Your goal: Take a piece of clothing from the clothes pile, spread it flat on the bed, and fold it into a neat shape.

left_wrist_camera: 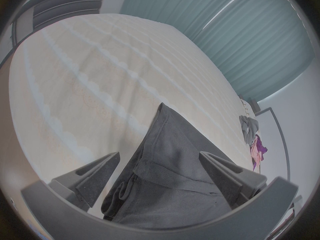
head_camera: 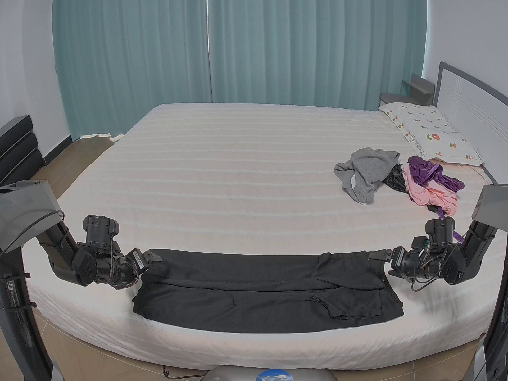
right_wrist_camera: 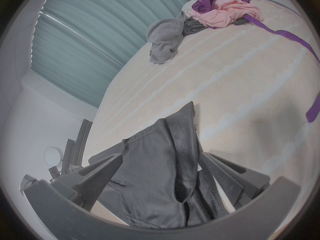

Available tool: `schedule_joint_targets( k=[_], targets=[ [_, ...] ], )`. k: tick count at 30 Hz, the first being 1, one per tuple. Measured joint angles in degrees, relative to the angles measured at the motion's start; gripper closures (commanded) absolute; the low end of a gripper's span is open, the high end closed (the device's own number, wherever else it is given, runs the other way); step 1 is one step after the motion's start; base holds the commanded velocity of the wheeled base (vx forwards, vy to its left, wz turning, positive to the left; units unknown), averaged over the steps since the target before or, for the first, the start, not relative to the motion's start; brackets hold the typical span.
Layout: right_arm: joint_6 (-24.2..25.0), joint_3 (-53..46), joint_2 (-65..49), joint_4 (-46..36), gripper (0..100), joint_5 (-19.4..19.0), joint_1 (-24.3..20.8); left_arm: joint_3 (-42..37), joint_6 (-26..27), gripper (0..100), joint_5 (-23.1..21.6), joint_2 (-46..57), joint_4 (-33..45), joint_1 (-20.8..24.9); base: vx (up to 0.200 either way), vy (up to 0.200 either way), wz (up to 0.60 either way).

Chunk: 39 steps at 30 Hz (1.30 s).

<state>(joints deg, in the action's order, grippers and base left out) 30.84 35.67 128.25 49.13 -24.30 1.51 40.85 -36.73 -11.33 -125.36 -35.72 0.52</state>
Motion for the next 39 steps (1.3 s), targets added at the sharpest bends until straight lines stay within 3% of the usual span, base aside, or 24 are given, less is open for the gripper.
schedule_joint_targets(
  k=[12, 26, 27, 39],
  targets=[
    [0.6, -0.8, 0.2, 1.6, 0, -0.1, 0.2, 2.9, 12.5, 0, -0.2, -3.0, 0.8, 1.2, 0.000, 0.000, 0.00],
    [0.5, -1.1, 0.3, 1.6, 0, -0.1, 0.2, 1.6, 14.8, 0, -1.5, -5.0, 0.2, 3.0, 0.000, 0.000, 0.00],
    [0.5, -1.1, 0.3, 1.7, 0, -0.1, 0.2, 1.6, 14.8, 100, -1.5, -5.0, 0.2, 3.0, 0.000, 0.000, 0.00],
    [0.6, -1.2, 0.3, 2.0, 0, -0.1, 0.2, 0.5, 14.2, 100, -1.0, -4.3, 0.4, 3.2, 0.000, 0.000, 0.00]
  ],
)
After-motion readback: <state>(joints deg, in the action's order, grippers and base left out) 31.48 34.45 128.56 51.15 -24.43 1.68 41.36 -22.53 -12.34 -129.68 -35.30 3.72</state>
